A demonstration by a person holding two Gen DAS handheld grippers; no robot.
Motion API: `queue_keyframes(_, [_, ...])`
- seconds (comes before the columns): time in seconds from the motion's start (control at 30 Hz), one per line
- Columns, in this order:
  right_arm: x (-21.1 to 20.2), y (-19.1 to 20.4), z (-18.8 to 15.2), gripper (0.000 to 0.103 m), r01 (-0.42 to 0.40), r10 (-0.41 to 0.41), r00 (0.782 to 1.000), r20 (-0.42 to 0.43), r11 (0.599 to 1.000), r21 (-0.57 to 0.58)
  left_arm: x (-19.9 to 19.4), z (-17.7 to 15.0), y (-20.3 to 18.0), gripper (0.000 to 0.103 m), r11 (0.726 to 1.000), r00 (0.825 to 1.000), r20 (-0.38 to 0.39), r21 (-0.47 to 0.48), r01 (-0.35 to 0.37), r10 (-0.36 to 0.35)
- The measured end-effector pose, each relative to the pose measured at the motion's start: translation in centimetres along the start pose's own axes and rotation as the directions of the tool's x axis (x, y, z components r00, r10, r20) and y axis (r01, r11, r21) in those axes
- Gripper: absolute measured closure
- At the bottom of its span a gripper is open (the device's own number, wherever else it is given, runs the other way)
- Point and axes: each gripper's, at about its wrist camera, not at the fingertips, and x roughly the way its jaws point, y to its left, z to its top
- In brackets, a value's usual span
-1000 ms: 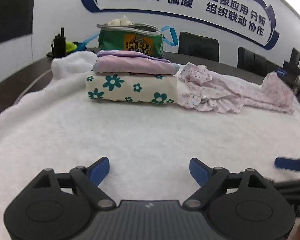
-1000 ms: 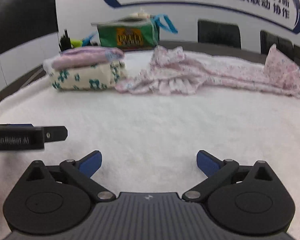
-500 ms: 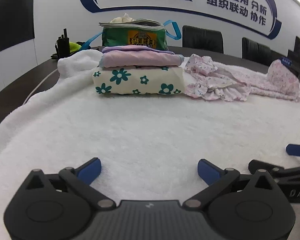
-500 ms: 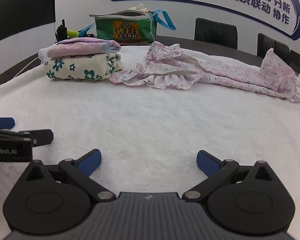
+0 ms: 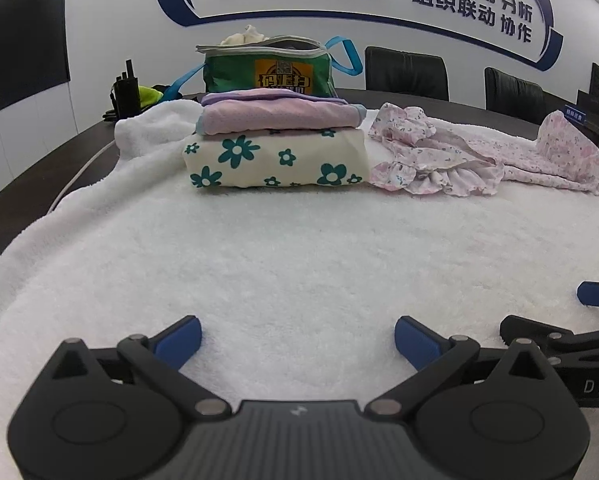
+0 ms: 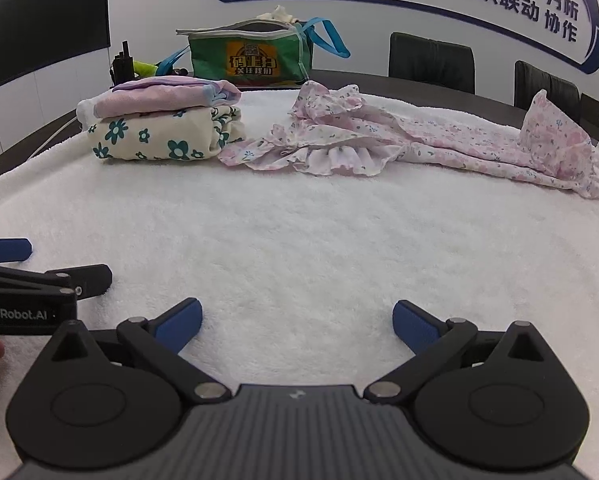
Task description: Fold clothes
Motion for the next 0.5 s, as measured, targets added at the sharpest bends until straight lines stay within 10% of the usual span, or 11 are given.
queue_keyframes(0.5, [-0.02, -0.09, -0.07, 0.0, -0.002, 0.002, 1.0, 0.001, 1.0, -0.003, -0.19, -0.14, -0.5, 0.0, 1.0, 1.0, 0.001, 0.018, 0.013, -0.013])
